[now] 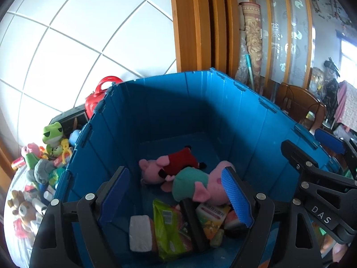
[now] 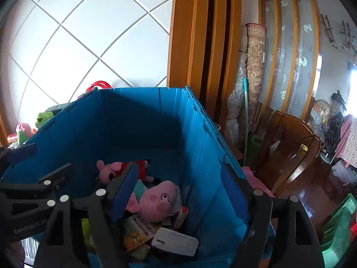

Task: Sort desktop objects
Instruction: 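Open both tools to drop the black roll and ointment box into the crate, then withdraw both open tools from the crate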

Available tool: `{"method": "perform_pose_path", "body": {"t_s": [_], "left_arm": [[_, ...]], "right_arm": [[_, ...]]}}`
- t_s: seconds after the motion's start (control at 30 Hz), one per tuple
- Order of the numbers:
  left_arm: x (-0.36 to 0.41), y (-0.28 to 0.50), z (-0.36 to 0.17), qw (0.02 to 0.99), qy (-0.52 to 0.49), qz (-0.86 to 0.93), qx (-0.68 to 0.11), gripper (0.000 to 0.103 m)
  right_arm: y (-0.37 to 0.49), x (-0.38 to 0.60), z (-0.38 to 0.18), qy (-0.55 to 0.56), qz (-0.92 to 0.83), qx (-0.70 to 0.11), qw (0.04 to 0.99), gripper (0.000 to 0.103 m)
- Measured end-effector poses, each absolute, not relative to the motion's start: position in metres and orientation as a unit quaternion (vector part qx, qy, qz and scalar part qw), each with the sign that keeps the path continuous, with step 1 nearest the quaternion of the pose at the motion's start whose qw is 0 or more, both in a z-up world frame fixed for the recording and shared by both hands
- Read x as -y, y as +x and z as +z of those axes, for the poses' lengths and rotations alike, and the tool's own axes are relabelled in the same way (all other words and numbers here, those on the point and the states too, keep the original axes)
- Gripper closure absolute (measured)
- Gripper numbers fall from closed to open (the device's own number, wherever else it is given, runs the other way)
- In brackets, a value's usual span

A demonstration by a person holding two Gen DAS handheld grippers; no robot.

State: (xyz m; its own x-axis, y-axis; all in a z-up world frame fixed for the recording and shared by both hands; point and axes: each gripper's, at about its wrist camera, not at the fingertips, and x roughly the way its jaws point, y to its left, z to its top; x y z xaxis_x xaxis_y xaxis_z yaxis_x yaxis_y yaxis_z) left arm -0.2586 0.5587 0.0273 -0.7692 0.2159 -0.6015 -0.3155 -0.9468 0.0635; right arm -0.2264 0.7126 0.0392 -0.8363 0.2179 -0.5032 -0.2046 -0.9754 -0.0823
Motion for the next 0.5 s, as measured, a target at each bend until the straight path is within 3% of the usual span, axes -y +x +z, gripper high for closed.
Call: {"method": "perform_pose_path", "body": {"t_s": [0.1,0.2,0.5], "left_arm": [[-0.556,-0.256,0.028,0.142,-0.307,0.937,-0.08,0.018],[-0.547,-0.252,0.029,0.145,-0.306,0.938,-0.074,0.018],[-0.473,-0.218,0.046,0.116,-0.283,0.951,-0.053,0.018]], "right_arm": [[-0.224,-0.711,0.039,-0.265,0.958,0.012,0.109,0.025],[-0.222,-0.711,0.039,-0.264,0.957,0.01,0.119,0.002],[-0.195,-0.678,0.055,-0.244,0.962,0.002,0.126,0.0]]}}
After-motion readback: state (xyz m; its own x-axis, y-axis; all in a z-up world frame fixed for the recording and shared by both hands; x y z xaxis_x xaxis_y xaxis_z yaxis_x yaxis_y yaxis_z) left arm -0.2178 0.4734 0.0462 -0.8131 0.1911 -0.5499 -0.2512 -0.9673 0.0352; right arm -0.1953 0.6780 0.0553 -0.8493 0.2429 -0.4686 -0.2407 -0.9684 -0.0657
